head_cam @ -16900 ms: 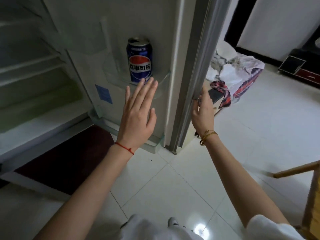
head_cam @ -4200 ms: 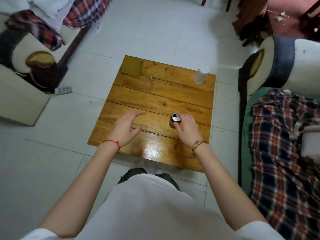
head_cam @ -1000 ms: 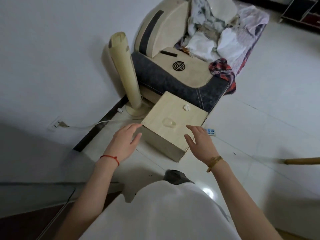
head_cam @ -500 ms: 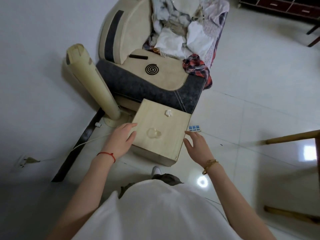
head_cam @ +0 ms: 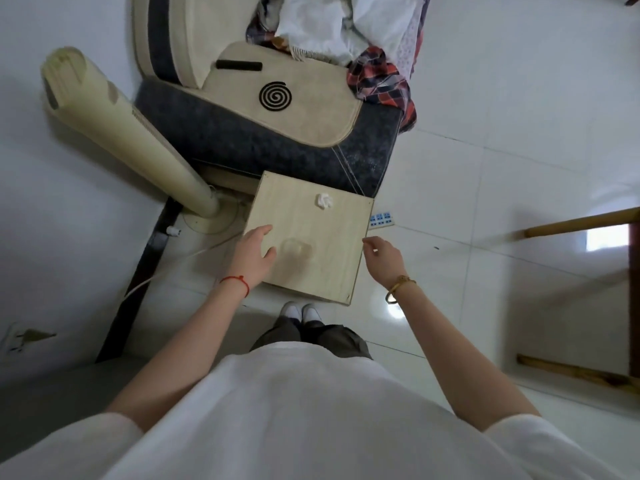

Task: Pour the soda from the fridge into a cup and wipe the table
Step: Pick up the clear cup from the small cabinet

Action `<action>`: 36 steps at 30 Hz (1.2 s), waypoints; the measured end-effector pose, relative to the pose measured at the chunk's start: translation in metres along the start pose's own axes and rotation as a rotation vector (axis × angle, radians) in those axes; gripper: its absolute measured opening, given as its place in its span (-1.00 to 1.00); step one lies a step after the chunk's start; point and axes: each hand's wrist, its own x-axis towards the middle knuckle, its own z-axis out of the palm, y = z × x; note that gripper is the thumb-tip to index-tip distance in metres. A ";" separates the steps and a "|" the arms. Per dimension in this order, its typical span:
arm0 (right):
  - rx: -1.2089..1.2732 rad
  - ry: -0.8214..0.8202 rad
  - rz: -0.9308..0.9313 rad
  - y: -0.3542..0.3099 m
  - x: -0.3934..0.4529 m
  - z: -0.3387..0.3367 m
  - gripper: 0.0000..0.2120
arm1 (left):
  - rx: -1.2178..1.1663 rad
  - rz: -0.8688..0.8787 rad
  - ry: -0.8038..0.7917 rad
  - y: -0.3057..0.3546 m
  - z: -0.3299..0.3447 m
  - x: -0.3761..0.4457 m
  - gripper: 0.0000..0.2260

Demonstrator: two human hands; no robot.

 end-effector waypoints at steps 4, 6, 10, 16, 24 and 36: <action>0.095 -0.043 0.094 0.003 0.033 0.032 -0.66 | 0.020 -0.040 -0.094 -0.026 0.027 0.031 -0.45; 0.167 -0.063 0.144 0.010 0.054 0.055 -0.66 | 0.042 -0.047 -0.147 -0.044 0.044 0.047 -0.40; 0.308 -0.091 0.261 0.025 0.093 0.103 -0.66 | 0.057 -0.042 -0.220 -0.079 0.080 0.081 -0.34; 0.412 -0.127 0.379 0.055 0.141 0.165 -0.67 | -0.014 -0.043 -0.219 -0.117 0.135 0.124 -0.23; 0.582 -0.048 0.391 0.073 0.175 0.208 -0.71 | -0.141 0.056 -0.153 -0.139 0.185 0.157 -0.23; 0.680 -0.154 0.412 0.034 0.145 0.187 -0.73 | -0.274 0.099 -0.129 -0.114 0.151 0.140 -0.40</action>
